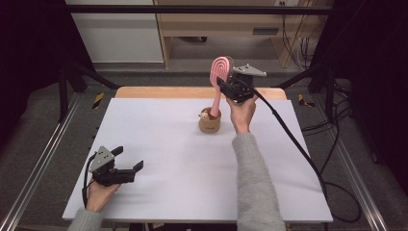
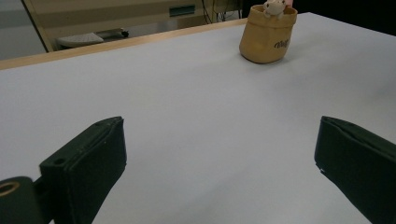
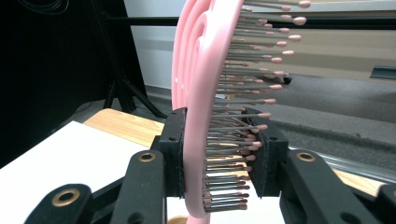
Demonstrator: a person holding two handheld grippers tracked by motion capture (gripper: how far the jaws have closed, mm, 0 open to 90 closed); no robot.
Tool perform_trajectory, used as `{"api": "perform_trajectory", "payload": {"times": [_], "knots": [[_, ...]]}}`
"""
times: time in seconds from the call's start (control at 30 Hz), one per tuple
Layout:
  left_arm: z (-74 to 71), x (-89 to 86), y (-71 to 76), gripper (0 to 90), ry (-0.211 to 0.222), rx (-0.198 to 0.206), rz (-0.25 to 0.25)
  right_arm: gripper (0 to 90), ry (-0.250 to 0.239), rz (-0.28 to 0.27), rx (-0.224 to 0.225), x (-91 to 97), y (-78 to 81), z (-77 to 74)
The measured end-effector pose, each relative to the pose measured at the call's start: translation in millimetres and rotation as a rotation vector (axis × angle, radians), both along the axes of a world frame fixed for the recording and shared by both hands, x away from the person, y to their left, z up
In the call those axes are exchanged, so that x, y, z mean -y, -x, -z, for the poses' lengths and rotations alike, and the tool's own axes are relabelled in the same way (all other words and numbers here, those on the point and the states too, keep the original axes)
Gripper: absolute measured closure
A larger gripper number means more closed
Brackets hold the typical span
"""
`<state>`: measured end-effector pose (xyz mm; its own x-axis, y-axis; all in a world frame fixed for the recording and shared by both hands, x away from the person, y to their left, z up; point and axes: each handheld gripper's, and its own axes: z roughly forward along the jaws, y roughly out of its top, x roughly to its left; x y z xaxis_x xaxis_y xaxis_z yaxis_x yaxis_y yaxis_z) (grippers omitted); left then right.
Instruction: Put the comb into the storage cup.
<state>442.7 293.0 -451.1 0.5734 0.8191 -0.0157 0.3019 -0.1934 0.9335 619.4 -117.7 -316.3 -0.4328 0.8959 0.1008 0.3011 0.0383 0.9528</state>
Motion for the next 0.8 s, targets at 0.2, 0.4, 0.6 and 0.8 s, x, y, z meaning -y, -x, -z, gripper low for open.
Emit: {"api": "perform_trajectory", "payload": {"times": [0.2, 0.4, 0.6, 0.8], "knots": [[0.0, 0.0, 0.0, 2.2, -0.005, -0.003, 0.002, 63.6, 0.022, 0.004, -0.011, -4.0, -3.1, 7.7], [0.0, 0.0, 0.0, 2.2, -0.002, -0.002, -0.002, 63.5, 0.024, 0.007, -0.021, -7.2, -5.4, 16.3], [-0.1, -0.1, 0.0, 2.2, -0.002, -0.001, -0.002, 63.5, 0.036, 0.006, -0.033, -10.8, -7.3, 23.6], [0.1, 0.2, -0.2, 2.2, -0.004, -0.002, -0.001, 63.5, 0.036, 0.008, -0.044, -12.1, -8.3, 29.3]]}}
